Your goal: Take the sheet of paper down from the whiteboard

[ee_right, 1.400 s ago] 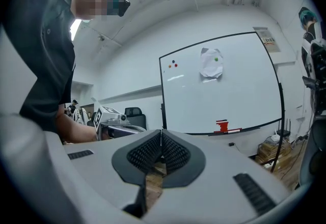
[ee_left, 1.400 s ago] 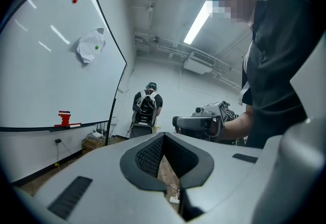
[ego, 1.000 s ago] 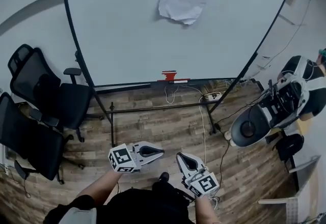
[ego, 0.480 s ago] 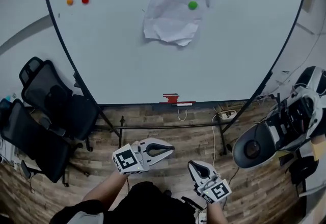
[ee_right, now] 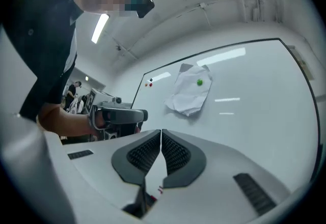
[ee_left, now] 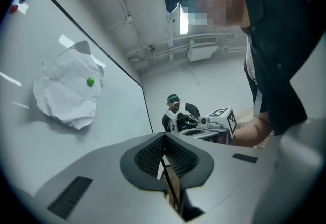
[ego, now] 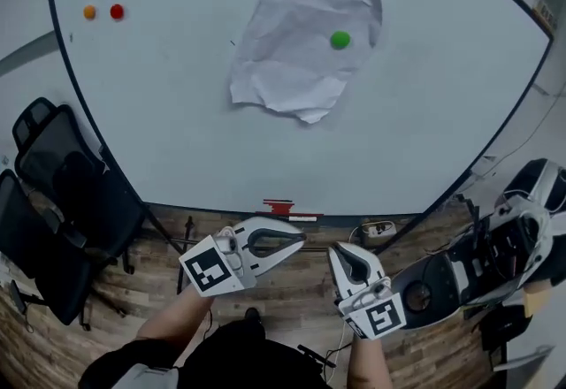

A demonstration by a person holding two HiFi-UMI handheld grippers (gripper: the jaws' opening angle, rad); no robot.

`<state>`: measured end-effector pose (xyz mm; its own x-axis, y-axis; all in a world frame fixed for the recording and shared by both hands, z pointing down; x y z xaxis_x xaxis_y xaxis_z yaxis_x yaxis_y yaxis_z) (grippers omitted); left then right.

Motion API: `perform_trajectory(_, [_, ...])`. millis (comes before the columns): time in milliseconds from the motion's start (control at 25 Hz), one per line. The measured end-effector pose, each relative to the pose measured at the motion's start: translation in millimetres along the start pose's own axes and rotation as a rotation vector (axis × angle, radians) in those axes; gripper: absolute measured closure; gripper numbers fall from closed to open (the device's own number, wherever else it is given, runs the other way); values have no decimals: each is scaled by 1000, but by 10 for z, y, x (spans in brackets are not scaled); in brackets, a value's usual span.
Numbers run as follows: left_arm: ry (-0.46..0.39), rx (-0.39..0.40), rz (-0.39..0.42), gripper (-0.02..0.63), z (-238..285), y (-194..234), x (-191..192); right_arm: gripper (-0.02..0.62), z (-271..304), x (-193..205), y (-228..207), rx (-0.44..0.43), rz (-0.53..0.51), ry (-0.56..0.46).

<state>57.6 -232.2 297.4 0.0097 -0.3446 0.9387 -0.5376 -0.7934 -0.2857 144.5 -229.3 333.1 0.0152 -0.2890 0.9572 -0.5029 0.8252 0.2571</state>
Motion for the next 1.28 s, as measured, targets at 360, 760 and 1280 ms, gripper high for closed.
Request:
perform_trajectory(360, [-42,-87,217,594,577,987,-631,576,708,-1055,-1057,39,-357,-14])
perform_trajectory(760, [-51,-333,433,594,924,1651,-1257,575,1023,-1787,-1768,50,-504,-50])
perform_trajectory(1280, [-16,-563,621,502,1472,2059,-1548,460,1436,-2521,-2367,99,-630,-63])
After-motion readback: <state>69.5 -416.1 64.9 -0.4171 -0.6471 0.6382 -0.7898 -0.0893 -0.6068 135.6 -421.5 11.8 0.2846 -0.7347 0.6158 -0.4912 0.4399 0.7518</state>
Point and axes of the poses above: the fingertips, and each gripper's own axes: z forward along the fingers, y to its left, x out of its underside, the point moved 2 cm from there along -z, backward along the fingers, and after that the axes turned 13 degrees about -x, right-handed, at the moved point
